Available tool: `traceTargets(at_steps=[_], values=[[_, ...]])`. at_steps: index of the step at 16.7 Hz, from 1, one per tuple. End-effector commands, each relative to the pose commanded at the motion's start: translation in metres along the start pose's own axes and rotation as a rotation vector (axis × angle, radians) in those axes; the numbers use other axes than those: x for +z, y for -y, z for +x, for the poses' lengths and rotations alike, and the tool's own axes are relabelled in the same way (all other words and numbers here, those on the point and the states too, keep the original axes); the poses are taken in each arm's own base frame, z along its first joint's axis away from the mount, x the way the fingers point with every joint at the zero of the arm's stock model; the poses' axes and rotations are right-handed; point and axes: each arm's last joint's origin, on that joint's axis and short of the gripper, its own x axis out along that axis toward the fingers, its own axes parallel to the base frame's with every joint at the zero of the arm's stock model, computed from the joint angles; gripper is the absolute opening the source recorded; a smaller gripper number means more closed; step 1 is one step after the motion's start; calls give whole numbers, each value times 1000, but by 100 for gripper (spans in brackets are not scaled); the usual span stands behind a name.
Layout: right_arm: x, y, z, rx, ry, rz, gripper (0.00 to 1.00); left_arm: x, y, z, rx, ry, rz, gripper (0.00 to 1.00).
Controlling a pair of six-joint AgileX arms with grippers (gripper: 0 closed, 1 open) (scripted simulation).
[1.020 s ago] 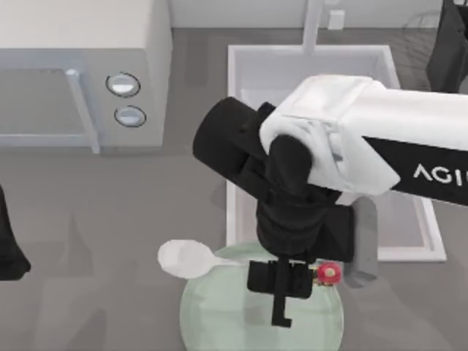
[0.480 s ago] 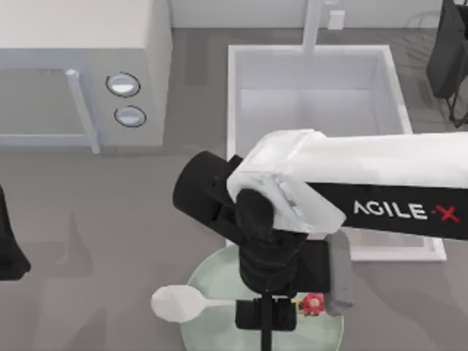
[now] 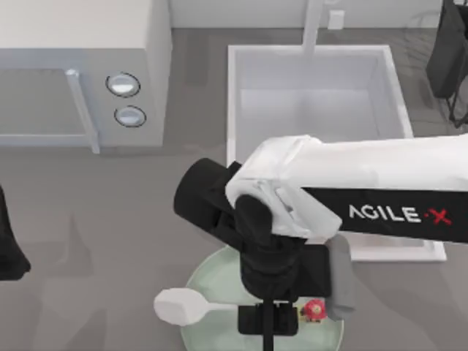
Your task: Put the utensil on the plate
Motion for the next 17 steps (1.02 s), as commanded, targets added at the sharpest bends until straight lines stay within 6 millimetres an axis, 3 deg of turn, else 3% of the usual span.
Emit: traceTargets(at_steps=[11,17], values=[[0,0,0,0,0,0,98,0,0,0,0,0,0,100],[0,0,0,0,0,0,100,0,0,0,0,0,0,100]])
